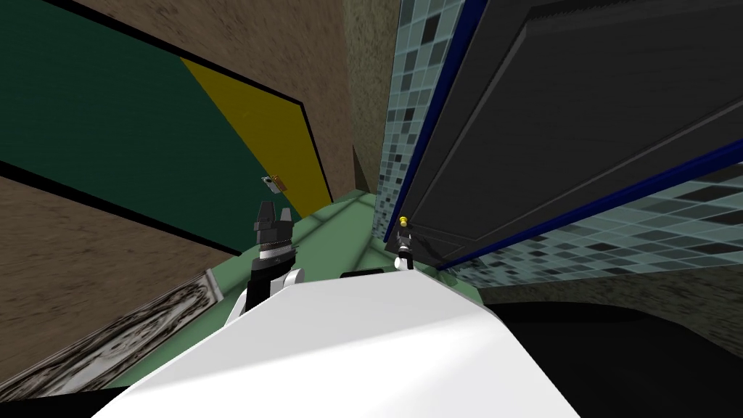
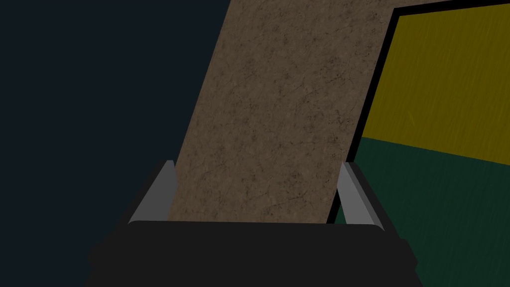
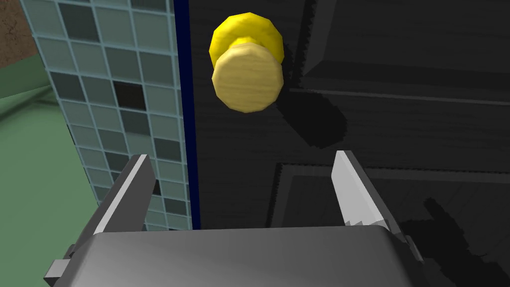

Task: Pull the door open

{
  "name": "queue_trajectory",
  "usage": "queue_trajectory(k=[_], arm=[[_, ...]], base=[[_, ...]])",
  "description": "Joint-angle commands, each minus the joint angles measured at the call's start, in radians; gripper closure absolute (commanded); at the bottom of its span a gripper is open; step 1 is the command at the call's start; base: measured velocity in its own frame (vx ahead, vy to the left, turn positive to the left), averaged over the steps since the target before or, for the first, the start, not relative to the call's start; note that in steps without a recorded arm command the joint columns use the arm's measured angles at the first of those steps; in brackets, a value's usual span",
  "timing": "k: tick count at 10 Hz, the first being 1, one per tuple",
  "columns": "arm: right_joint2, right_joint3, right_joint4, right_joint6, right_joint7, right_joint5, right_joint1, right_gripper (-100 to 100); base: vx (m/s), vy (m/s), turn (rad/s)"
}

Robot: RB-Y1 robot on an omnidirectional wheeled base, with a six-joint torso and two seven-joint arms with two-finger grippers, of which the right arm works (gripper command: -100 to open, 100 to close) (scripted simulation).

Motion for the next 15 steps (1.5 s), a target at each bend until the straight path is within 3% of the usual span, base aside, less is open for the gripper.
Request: queue_trajectory(k=[1,3,4,5,8,10,11,12,13,14,15], arm=[[0.004,0.004,-0.005,0.002,-0.034,-0.013,0.000,-100],[0.006,0.005,-0.008,0.004,-0.036,-0.015,0.001,-100],[-0.019,0.001,-0.001,-0.002,-0.068,-0.018,0.012,-100],[-0.027,-0.001,0.001,-0.004,-0.077,-0.019,0.016,-100],[-0.081,-0.010,0.016,-0.015,-0.138,-0.025,0.042,-100],[-0.107,-0.014,0.023,-0.020,-0.168,-0.028,0.054,-100],[-0.107,-0.014,0.023,-0.020,-0.168,-0.028,0.054,-100],[-0.127,-0.018,0.029,-0.024,-0.190,-0.030,0.063,-100],[-0.119,-0.013,0.035,-0.028,-0.182,-0.028,0.058,-100],[-0.119,-0.013,0.035,-0.028,-0.182,-0.028,0.058,100],[-0.119,-0.013,0.035,-0.028,-0.182,-0.028,0.058,100]], base=[[-0.071,-0.016,0.023],[-0.038,-0.010,0.010],[0.091,0.025,0.096],[0.167,-0.013,0.083],[0.213,-0.013,0.085],[0.170,-0.011,0.069],[0.100,-0.008,0.024],[0.126,-0.019,0.058],[0.067,-0.012,0.016],[-0.014,-0.001,-0.024],[-0.027,0.001,0.001]])
